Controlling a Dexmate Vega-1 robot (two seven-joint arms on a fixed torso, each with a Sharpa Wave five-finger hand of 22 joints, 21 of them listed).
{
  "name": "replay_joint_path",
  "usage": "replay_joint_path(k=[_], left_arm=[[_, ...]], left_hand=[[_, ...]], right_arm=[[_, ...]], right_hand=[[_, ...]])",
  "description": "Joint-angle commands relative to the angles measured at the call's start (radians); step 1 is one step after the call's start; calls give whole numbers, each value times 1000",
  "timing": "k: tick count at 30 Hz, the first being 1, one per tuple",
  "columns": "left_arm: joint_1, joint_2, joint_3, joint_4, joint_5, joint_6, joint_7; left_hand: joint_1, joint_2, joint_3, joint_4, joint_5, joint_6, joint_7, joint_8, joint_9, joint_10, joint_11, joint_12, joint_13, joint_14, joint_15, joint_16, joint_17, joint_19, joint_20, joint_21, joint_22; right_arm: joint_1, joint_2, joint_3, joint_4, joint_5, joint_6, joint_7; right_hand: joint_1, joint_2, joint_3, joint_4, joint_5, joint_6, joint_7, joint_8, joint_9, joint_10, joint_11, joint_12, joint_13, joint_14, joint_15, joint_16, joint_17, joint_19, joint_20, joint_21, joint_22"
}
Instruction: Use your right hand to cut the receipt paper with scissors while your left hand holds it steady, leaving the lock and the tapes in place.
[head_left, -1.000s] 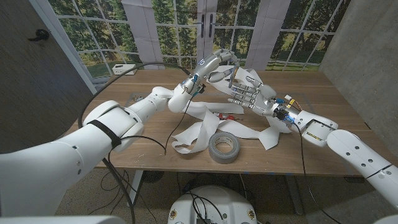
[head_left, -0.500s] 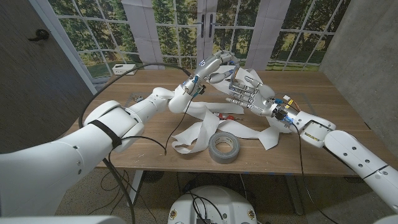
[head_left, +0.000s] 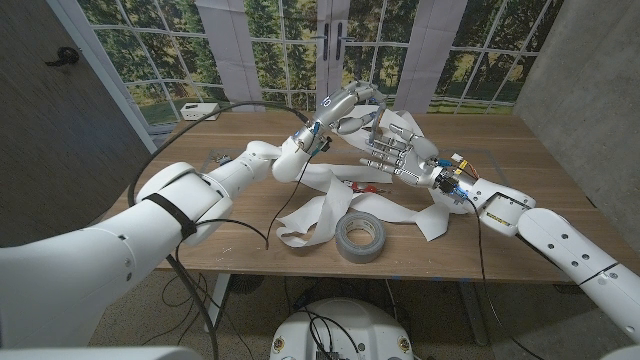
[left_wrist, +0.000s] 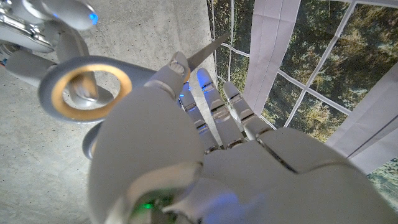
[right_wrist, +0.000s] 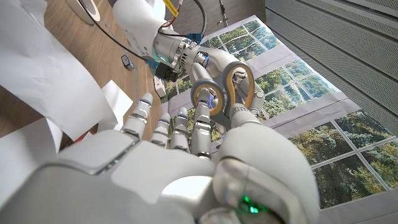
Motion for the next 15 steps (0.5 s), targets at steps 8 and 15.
replay_joint_path(k=[8, 15], left_arm=[[-2, -1, 6, -1, 10, -2, 0], [-4, 1, 13, -2, 9, -5, 0]], left_hand=[[5, 12, 23, 25, 6, 4, -1, 9, 3, 55, 20, 64, 61, 7, -138, 4, 6, 10, -82, -5, 3], [5, 11, 24, 25, 6, 7, 0, 12, 2, 56, 19, 62, 62, 10, -139, 5, 7, 11, -82, -8, 3]], right_arm=[[18, -4, -12, 8, -14, -1, 16], [25, -6, -17, 11, -21, -2, 16]], right_hand=[[15, -23, 9, -11, 1, 3, -9, 4, 1, -2, -3, -1, 3, -1, 6, 3, -2, -7, -2, 7, 0], [35, -66, 7, -46, -3, -1, -4, 4, 0, -2, 1, 0, 3, 1, 10, -2, -12, -5, -2, 7, 0]])
